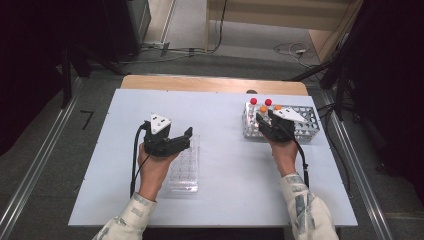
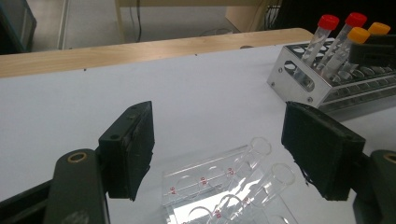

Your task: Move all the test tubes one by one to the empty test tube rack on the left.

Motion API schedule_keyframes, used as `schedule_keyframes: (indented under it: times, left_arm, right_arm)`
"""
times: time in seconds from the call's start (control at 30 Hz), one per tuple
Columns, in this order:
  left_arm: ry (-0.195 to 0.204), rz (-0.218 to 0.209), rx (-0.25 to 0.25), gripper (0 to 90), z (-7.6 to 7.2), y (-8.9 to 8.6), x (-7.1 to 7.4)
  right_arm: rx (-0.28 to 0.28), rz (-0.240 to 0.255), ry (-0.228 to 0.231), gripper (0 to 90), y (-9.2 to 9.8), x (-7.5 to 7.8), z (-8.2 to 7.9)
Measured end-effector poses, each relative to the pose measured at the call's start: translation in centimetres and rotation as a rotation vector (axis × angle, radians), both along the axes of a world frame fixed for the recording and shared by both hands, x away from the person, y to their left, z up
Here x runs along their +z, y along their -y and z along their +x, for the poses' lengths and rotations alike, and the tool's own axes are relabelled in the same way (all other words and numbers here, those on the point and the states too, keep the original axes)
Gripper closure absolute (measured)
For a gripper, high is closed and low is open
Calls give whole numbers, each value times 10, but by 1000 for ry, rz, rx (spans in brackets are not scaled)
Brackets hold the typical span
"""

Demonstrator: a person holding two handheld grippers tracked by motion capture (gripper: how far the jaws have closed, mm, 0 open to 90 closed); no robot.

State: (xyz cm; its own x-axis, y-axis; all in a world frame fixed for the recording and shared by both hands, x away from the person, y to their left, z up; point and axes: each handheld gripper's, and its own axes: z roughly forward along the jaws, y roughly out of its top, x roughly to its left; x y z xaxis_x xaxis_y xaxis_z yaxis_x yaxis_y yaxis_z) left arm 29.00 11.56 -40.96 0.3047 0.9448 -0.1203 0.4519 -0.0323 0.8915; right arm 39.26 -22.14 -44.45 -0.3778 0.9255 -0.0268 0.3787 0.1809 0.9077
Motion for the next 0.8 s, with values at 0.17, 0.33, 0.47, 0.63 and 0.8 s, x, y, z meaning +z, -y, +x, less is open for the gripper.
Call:
schedule_keyframes:
  times: [0.17,0.33,0.47,0.63,0.8]
  left_arm:
    - [-1,12,-5,268,0,2,-1]
    - [2,18,-3,267,0,2,-1]
    - [2,14,0,268,0,1,-2]
    - [0,18,-3,268,0,2,-3]
    - [-2,22,-7,268,0,3,-4]
  right_arm:
    - [-6,6,-4,552,-4,-6,7]
    - [-11,0,-9,608,-7,-11,10]
    - [-18,0,-8,630,-8,-14,12]
    - [-24,8,-17,670,-5,-16,15]
    - [-16,13,-16,704,-5,-15,15]
